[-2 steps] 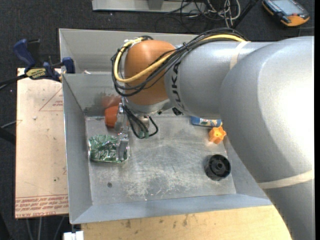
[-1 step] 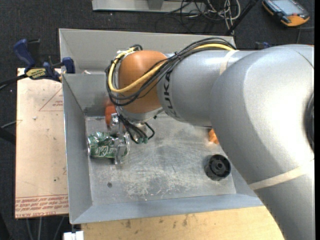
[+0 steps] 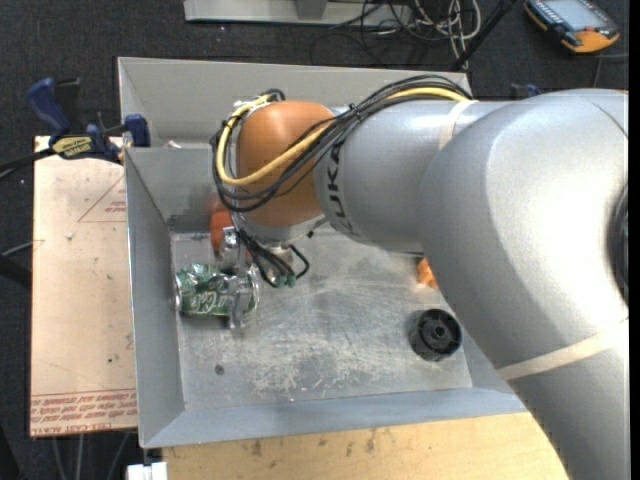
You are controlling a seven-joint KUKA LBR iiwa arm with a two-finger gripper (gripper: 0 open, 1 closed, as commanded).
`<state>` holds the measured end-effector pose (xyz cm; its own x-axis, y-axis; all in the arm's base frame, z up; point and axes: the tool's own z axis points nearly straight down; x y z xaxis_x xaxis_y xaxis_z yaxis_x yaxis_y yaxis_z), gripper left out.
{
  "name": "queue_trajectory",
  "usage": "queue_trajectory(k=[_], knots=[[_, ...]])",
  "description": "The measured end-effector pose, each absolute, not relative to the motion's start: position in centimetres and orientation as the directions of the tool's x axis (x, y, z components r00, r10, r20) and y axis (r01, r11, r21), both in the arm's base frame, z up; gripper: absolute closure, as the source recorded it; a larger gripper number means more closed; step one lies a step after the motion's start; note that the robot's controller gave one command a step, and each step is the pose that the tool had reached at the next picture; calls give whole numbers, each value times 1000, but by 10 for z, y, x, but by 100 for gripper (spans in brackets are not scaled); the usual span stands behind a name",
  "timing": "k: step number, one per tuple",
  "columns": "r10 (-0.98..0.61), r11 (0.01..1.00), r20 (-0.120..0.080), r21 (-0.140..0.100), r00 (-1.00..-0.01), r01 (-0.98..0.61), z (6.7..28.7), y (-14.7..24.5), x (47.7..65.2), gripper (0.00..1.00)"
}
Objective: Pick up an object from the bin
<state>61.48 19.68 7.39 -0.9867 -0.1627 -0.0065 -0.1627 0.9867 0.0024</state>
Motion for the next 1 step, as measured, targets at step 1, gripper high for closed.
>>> queue_trajectory(k=[1], knots=[[-164,986,-5,2,-986,-164,76,197,614,100]])
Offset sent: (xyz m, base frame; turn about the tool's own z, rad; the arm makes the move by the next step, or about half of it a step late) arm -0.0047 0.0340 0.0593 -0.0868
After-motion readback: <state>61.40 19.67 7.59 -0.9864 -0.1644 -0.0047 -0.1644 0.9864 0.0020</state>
